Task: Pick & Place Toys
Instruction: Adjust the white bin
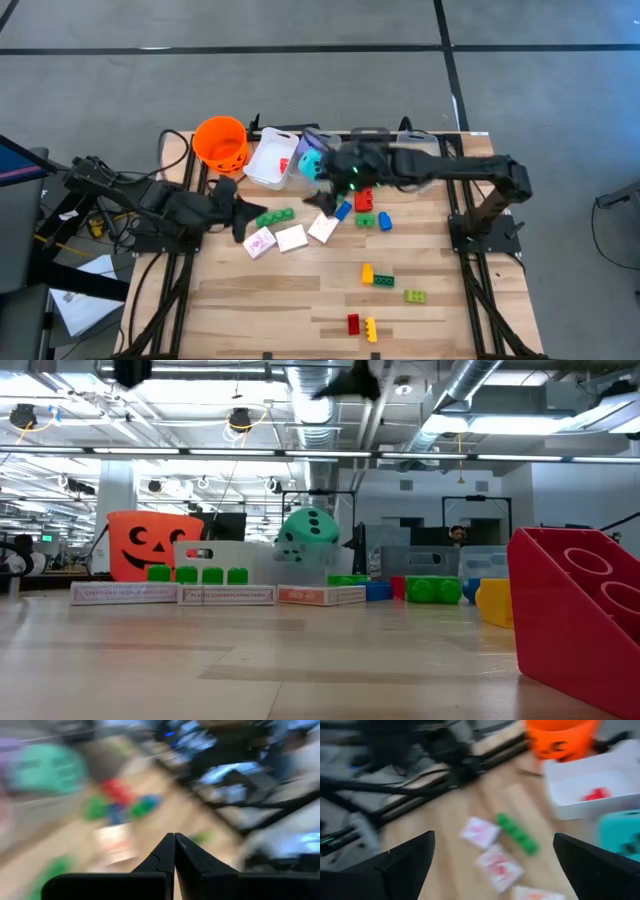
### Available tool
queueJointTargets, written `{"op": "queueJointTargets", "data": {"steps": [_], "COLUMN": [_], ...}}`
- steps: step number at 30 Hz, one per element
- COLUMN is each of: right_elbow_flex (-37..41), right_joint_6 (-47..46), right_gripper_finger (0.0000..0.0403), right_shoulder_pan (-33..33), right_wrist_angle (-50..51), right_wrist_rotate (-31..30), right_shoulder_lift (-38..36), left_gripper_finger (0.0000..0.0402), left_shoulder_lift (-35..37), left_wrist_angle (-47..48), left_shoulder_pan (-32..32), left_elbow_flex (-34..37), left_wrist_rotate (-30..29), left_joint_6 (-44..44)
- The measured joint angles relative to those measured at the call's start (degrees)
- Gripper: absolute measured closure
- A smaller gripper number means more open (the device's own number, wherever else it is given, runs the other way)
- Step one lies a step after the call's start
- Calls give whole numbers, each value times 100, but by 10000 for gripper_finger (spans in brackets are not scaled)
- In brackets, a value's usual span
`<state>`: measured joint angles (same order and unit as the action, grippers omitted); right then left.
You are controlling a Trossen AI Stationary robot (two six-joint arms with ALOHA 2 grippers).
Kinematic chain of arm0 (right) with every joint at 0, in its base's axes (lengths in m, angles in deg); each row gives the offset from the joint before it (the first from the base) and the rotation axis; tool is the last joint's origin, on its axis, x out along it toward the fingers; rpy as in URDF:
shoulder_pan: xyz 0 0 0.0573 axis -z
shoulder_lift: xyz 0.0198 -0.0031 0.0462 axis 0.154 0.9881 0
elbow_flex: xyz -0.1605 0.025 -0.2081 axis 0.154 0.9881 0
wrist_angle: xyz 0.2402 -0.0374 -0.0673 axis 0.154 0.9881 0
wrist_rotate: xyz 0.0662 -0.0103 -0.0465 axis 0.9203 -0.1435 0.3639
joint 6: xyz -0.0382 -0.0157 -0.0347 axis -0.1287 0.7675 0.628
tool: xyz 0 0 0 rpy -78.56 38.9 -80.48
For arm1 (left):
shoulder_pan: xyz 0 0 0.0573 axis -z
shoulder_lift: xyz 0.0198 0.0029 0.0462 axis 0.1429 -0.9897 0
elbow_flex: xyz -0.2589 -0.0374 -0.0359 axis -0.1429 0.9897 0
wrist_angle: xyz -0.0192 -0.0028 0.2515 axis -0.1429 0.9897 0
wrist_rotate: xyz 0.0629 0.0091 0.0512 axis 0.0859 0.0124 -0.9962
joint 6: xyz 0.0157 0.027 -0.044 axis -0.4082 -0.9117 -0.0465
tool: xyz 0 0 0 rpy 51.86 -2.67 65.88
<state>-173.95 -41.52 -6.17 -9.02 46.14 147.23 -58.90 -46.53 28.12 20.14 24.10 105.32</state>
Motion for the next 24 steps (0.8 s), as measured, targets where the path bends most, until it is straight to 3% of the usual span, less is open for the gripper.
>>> {"op": "queueJointTargets", "data": {"steps": [5, 10, 14, 18, 24], "right_elbow_flex": [0, 0, 2, 9, 9], "right_joint_6": [-586, -999, -971, -902, -597], "right_gripper_finger": [6, 6, 6, 6, 6], "right_shoulder_pan": [-680, -1242, -1467, -1505, -1636], "right_wrist_angle": [33, 45, 75, 125, 145], "right_wrist_rotate": [-618, -1425, -1668, -1671, -1639], "right_shoulder_lift": [-347, -458, -458, -398, -408], "left_gripper_finger": [402, 401, 401, 402, 401], "left_shoulder_lift": [-115, -812, -1515, -2156, -2968], "left_wrist_angle": [1943, 2481, 2223, 1312, 457], "left_shoulder_pan": [-834, -1831, -2446, -3044, -3877], "left_elbow_flex": [2, 4, 8, 9, 9], "left_wrist_rotate": [-253, -18, 265, 798, 1409], "left_joint_6": [114, -996, -1700, -2321, -2488]}}
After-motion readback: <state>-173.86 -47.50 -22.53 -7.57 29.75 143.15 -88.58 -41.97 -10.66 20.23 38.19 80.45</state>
